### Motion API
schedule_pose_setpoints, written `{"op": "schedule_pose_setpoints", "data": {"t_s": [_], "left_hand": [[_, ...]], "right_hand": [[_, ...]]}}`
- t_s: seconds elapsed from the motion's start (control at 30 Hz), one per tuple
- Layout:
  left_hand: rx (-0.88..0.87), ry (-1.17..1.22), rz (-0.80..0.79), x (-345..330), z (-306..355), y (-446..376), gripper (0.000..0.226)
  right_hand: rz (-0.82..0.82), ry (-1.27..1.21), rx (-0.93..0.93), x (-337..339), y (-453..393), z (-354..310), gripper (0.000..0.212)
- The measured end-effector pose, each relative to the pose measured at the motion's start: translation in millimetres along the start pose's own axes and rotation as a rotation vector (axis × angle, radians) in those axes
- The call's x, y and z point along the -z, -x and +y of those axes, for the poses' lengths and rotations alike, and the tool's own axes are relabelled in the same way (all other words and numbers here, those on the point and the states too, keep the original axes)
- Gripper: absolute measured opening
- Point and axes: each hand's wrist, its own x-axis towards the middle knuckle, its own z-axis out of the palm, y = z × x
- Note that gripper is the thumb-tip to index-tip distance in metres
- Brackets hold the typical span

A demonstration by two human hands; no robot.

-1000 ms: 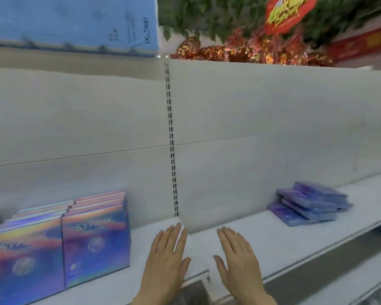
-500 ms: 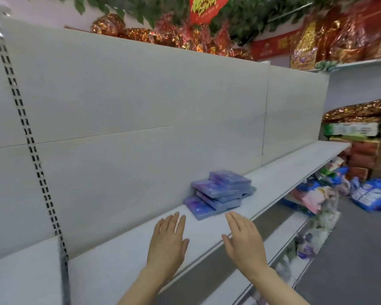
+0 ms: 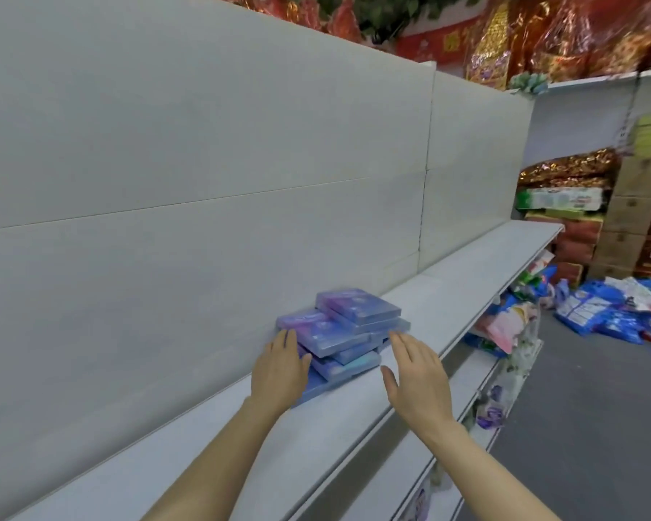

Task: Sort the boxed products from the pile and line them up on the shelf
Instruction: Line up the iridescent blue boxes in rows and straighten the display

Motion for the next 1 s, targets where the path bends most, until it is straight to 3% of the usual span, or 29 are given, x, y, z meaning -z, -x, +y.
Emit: {"op": "schedule_pose_setpoints", "data": {"t_s": [0.1,0.23,0.37,0.47,0.6,0.7,0.8,0.93,1.0], "left_hand": [[0.222,0.275,-0.12,-12,11,-39,0.045],[0.599,0.903,-0.191,-38,11,-82,0.047],[0.722,1.026,-0.137,-51,13,-99,0.018],[0.791,1.053,-0.129,-50,19,-101,0.011],[0.875,1.045,-0.037,-36,22,-95,0.017],[0.855,1.014,0.094,-22,20,-84,0.033],[0.855,1.038,0.173,-8,18,-70,0.051],[0.919,1.095,0.226,-10,16,-55,0.054],[0.939,1.123,0.28,-13,20,-48,0.057]], "right_hand": [[0.016,-0.011,-0.015,-23,-15,11,0.066],[0.004,-0.04,-0.022,-51,-33,27,0.062],[0.006,-0.072,0.009,-76,-60,47,0.059],[-0.014,-0.131,-0.008,-95,-86,62,0.051],[-0.269,-0.209,-0.175,-115,-131,74,0.045],[-0.573,-0.23,-0.333,-128,-171,81,0.082],[-0.928,-0.429,-0.471,-147,-202,88,0.12],[-1.057,-0.436,-0.403,-186,-222,103,0.141],[-1.042,-0.401,-0.432,-188,-222,108,0.127]]}}
